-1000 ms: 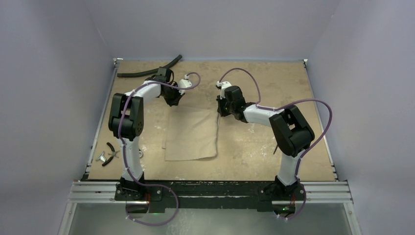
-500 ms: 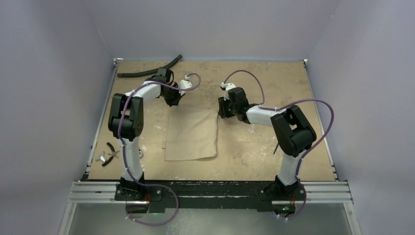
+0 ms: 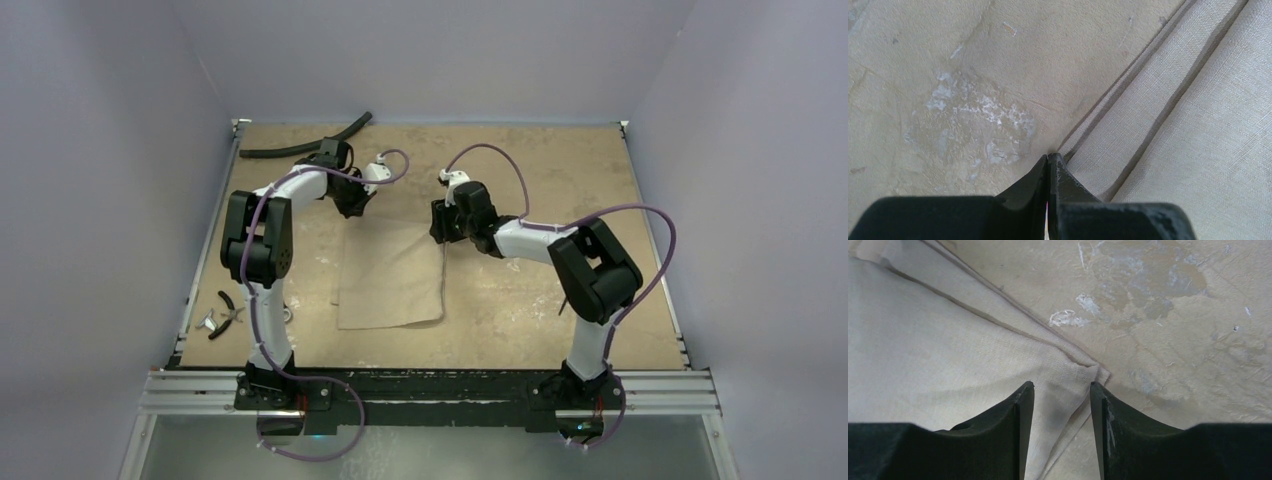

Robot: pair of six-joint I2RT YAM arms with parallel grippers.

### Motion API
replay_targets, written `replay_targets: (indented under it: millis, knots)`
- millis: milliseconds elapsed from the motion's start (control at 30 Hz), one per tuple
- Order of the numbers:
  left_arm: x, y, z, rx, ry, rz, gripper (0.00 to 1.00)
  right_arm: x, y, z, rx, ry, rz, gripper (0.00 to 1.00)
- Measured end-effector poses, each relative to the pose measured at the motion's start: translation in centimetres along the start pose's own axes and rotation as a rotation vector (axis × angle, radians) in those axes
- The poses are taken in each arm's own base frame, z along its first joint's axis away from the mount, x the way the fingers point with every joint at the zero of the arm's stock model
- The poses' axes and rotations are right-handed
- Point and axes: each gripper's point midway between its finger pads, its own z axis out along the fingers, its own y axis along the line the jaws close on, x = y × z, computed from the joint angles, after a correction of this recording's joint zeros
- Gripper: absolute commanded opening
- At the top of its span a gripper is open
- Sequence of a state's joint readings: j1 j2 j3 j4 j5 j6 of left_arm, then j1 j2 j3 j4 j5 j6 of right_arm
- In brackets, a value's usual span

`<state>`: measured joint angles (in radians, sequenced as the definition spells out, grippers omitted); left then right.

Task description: Fold the napkin into a case and place the utensils inside

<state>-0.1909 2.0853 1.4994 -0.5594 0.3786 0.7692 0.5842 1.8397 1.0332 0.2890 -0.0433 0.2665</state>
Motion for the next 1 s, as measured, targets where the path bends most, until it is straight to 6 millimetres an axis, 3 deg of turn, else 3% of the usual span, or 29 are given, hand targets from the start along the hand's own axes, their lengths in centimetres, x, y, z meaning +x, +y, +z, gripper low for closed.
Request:
replay_targets:
  millis: [233,367,500,1000]
  knots:
    - [0.1,0.0,0.0,0.003,0.003,-0.002,0.00,0.0,-0.4,1.6,0.015,0.019,-0.004,0.39]
    - [0.1,0.0,0.0,0.003,0.003,-0.002,0.00,-0.5,-0.3,1.9,0.011,0.012,-0.018,0.15]
    - [0.1,0.0,0.0,0.003,0.003,-0.002,0.00,-0.1,-0.3,2.0,0.007,0.022,-0.021,0.00]
    - [0.5,0.0,-0.1,0.013,-0.005,-0.006,0.00,1.1,-2.1,1.9,0.040,0.040,0.011,0.06]
